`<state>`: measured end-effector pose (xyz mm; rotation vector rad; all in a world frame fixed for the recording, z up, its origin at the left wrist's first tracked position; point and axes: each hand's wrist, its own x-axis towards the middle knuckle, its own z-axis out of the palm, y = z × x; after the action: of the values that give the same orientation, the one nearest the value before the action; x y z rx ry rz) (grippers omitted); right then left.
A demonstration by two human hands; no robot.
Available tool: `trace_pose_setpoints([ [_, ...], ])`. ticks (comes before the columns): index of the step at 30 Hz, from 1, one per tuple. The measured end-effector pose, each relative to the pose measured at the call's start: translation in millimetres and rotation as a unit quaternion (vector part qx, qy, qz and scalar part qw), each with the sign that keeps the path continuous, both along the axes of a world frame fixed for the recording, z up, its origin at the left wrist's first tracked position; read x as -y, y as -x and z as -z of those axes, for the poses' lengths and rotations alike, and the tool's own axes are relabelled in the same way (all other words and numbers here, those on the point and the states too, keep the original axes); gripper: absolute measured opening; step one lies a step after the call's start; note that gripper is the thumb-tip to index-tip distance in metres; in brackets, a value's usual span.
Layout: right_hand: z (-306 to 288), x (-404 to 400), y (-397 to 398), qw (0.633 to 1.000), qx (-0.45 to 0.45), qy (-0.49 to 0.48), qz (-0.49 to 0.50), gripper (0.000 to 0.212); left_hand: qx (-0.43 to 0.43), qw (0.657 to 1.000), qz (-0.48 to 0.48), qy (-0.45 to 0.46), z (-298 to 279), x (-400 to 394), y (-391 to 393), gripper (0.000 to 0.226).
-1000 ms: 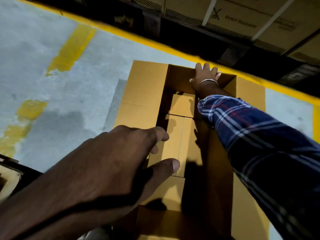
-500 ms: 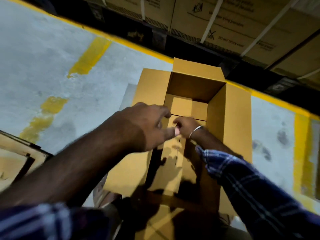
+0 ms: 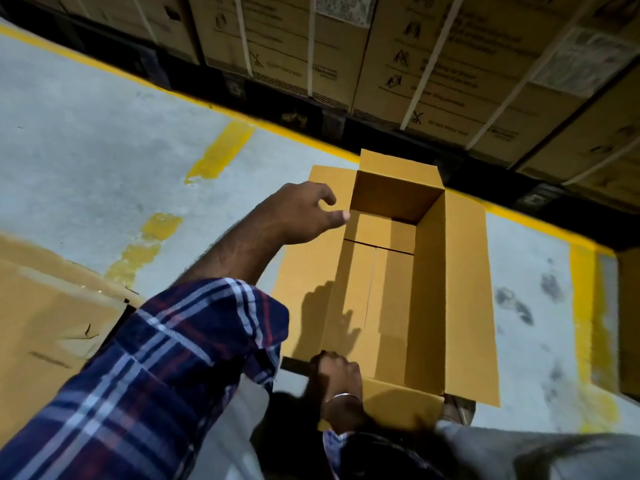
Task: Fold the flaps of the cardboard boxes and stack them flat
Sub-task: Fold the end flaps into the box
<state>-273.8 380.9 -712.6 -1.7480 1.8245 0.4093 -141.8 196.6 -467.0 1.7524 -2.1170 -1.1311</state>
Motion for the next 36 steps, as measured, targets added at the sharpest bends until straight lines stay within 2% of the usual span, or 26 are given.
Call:
trace_pose_setpoints([
  [3,-20.2,-1.4,7.2,0.997,0.028,0.045,0.059,0.022,0.021,0.999,-0.023,-0.022,4.9,2.4,-22.2,0.051],
  [6,-51.4,5.1,30.1,0.985,0.082,0.080,0.126,0.028,0.043,0.991,-0.118,-0.040,24.7,11.8,-47.6,0.040],
  [8,-74.4,13.3,45.1,0.973,0.129,0.089,0.170,0.029,0.062,0.977,-0.186,-0.081,80.9,22.1,-67.0,0.044],
  [9,-88.2,16.7,52.8,0.965,0.153,0.096,0.191,0.030,0.058,0.973,-0.195,-0.109,132.8,29.9,-78.0,0.049],
  [10,-100.1,20.8,60.8,0.954,0.186,0.105,0.209,0.032,0.040,0.972,-0.189,-0.132,179.0,23.7,-80.3,0.050],
  [12,-128.6,28.1,80.5,0.928,0.252,0.131,0.241,0.035,-0.058,0.955,-0.219,-0.192,169.1,-30.4,-49.1,0.047],
  [14,-154.9,29.9,103.2,0.901,0.307,0.149,0.268,0.034,-0.139,0.918,-0.264,-0.261,110.7,-90.8,1.8,0.053],
  [17,-185.2,27.0,131.9,0.843,0.400,0.150,0.326,0.030,-0.298,0.804,-0.313,-0.408,92.3,-145.3,47.5,0.074],
  [19,-195.4,23.3,145.4,0.803,0.454,0.161,0.351,0.035,-0.417,0.744,-0.327,-0.407,95.0,-141.5,63.1,0.077],
  [21,-201.7,20.4,150.8,0.760,0.492,0.180,0.384,0.033,-0.458,0.716,-0.337,-0.405,84.8,-131.0,71.3,0.077],
  [23,-206.8,22.7,152.4,0.715,0.520,0.209,0.417,0.024,-0.446,0.744,-0.318,-0.383,66.1,-121.2,71.7,0.076],
  [25,-209.3,28.8,152.1,0.654,0.538,0.234,0.477,0.026,-0.437,0.783,-0.298,-0.328,43.9,-114.5,71.8,0.074],
  [28,-205.3,40.4,144.1,0.514,0.621,0.236,0.542,0.021,-0.399,0.836,-0.293,-0.237,23.0,-107.6,68.1,0.064],
  [31,-190.9,45.1,130.7,0.394,0.679,0.191,0.590,0.013,-0.332,0.901,-0.261,-0.104,12.1,-100.7,63.1,0.082],
  [32,-179.9,47.3,125.0,0.364,0.688,0.175,0.604,0.016,-0.298,0.923,-0.236,-0.055,10.6,-98.7,59.7,0.090],
  [34,-148.6,53.5,117.8,0.324,0.691,0.159,0.627,0.044,-0.188,0.962,-0.198,0.013,4.2,-98.9,61.7,0.105],
  [36,-103.7,60.6,112.8,0.313,0.695,0.135,0.633,0.062,-0.052,0.980,-0.184,0.048,-3.4,-109.4,76.0,0.107],
])
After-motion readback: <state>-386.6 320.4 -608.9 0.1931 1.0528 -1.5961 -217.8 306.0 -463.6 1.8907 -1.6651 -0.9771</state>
